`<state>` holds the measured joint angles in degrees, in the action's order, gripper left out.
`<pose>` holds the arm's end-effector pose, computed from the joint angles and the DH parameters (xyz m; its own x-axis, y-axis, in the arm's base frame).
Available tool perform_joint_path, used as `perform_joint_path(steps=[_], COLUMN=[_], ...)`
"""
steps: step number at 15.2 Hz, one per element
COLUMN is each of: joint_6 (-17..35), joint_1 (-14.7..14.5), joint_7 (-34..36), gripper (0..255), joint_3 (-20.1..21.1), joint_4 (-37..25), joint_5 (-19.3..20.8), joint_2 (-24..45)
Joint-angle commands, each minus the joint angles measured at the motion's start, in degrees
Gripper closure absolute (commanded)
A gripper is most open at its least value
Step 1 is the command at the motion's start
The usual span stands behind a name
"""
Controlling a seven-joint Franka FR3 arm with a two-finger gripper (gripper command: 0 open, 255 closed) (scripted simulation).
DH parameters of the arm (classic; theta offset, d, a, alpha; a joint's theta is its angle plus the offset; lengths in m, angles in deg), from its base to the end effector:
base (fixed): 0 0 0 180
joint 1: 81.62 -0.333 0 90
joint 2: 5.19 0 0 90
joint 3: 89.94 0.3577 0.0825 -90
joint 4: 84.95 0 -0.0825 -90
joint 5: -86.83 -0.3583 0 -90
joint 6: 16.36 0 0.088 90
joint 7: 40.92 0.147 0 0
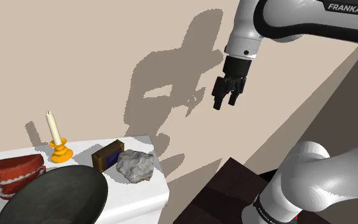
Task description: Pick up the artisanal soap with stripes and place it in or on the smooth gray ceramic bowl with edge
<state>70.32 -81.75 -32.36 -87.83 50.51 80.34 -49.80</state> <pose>0.2434 0.0302 0.5701 0.9897 -0.1155 -0.0850 -0.1220 -0.9897 -0.0755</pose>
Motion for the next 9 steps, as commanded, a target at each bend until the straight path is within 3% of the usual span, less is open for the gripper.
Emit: perform_joint_path(steps=[1, 9], joint_6=[0.0, 4.6], joint_1=[0.0, -0.2], joint_7=[0.0, 20.5], gripper=[0, 0], joint_3=[0.0, 12.3], joint_4=[0.0, 0.2], joint_5=[0.0, -9.3], joint_2=[0.0, 3.1])
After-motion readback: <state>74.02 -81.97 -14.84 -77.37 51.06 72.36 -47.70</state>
